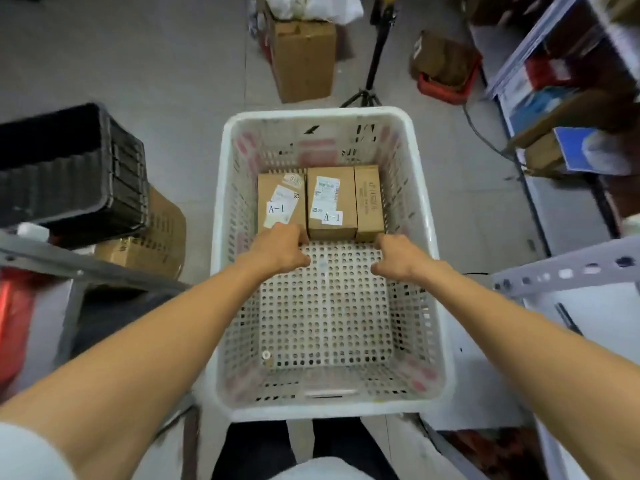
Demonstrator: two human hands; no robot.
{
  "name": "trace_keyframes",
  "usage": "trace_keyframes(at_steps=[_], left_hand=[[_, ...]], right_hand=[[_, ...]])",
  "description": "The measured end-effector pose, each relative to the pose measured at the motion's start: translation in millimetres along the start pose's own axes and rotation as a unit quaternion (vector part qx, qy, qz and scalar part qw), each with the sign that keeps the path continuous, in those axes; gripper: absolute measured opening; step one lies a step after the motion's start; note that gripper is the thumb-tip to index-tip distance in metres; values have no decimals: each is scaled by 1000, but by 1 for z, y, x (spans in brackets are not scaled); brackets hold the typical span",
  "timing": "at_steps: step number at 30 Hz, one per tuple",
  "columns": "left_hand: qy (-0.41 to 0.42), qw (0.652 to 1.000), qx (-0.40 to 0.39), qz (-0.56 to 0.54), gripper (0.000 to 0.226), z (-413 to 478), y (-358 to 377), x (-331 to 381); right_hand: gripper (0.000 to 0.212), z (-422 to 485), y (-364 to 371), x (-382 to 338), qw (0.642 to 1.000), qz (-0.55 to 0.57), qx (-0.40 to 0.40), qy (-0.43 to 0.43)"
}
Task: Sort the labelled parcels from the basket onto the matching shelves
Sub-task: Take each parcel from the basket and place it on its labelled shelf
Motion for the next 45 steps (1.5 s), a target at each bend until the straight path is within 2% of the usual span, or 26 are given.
trace_keyframes(at_steps=[4, 6, 11, 14, 16, 20, 24, 28, 31, 33, 38, 42, 45], left_hand=[[-41, 998, -13, -45, 44, 47, 34, -20], [-62, 996, -16, -62, 43, 71, 60, -27], [-62, 993, -37, -92, 43, 123, 113, -32], [-64, 993, -32, -90, 41, 142, 128, -48], [-70, 993, -40, -85, 42, 148, 139, -59], [-82, 991, -52, -91, 42, 147, 154, -74], [-99, 989, -69, -89, 40, 137, 161, -78], [-95, 989, -83, -76, 39, 132, 159, -77], [-98, 988, -76, -92, 36, 130, 155, -80], [-100, 988, -72, -96, 35, 128, 157, -83], [-105, 984, -77, -118, 28, 113, 163, -84], [-75, 988, -73, -110, 31, 104, 143, -68], [-40, 991, -67, -108, 33, 91, 117, -53]], right_hand=[[27, 59, 24, 18, 999, -6, -10, 37], [30, 90, 38, 27, 998, -24, -9, 49], [61, 164, 63, 56, 993, -27, 66, 89], [79, 201, 73, 70, 988, 19, 103, 110], [83, 218, 80, 74, 985, 47, 116, 120], [93, 204, 94, 68, 973, 101, 134, 159], [114, 142, 150, 68, 946, 197, 72, 246], [107, 105, 179, 75, 950, 141, 64, 270], [86, 111, 164, 81, 951, 103, 111, 270], [78, 118, 156, 79, 950, 117, 112, 268], [101, 117, 163, 69, 954, 135, 47, 262], [99, 91, 149, 66, 934, 226, 60, 269], [93, 64, 137, 52, 891, 394, 84, 209]])
Point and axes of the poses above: each hand's wrist, its own z-axis towards the middle knuckle, its own y-axis out of the palm, x = y × z, the point moved 9 cm from there along z, towards the middle knuckle, and after that the axes turned 6 degrees about -z, right-handed, at the moved point
